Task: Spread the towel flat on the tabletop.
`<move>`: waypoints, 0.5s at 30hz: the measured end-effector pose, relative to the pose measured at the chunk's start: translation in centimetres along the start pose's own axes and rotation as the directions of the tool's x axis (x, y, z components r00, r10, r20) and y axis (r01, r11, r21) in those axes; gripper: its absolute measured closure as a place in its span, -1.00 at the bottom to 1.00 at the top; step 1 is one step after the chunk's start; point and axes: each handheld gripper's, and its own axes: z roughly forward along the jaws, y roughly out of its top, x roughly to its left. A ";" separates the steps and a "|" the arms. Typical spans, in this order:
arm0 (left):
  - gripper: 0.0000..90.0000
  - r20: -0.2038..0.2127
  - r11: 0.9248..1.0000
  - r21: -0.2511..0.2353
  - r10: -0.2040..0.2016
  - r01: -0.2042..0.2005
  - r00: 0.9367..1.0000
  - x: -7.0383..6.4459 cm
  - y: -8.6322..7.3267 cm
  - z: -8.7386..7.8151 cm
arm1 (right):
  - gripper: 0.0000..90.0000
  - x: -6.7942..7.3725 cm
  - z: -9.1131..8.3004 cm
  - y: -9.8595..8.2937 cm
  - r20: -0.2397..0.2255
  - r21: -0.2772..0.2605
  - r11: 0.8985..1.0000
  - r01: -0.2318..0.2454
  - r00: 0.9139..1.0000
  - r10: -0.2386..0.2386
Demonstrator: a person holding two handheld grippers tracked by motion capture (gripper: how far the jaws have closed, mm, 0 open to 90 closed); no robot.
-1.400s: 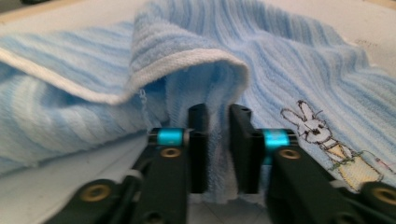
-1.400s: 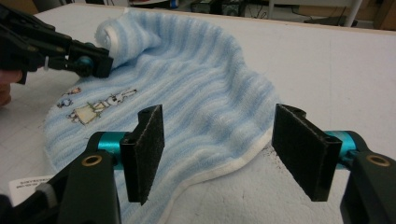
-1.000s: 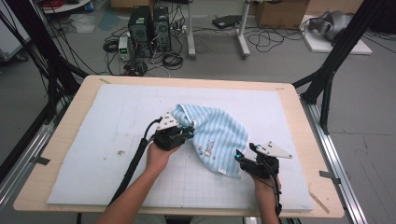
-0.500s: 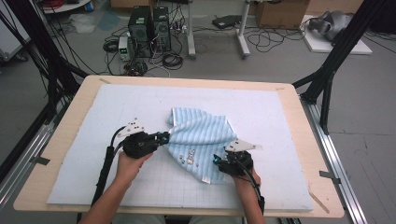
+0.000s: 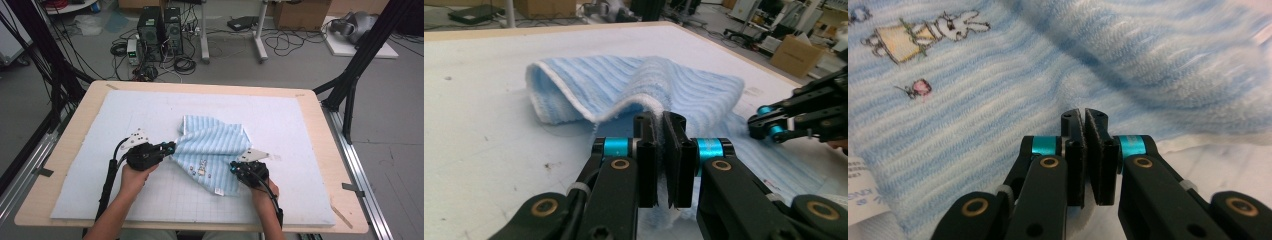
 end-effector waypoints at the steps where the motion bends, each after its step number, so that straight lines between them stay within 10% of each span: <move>1: 0.88 -0.006 1.000 -0.003 -0.009 0.009 1.000 0.1 0.0 0.2 | 0.93 -0.2 -0.3 0.0 0.022 -0.022 1.000 -0.004 1.000 0.004; 15: 0.88 -0.054 0.999 -0.001 0.049 -0.050 0.997 1.3 0.8 5.0 | 0.93 -3.9 0.3 1.6 0.201 -0.059 0.994 -0.094 0.974 0.104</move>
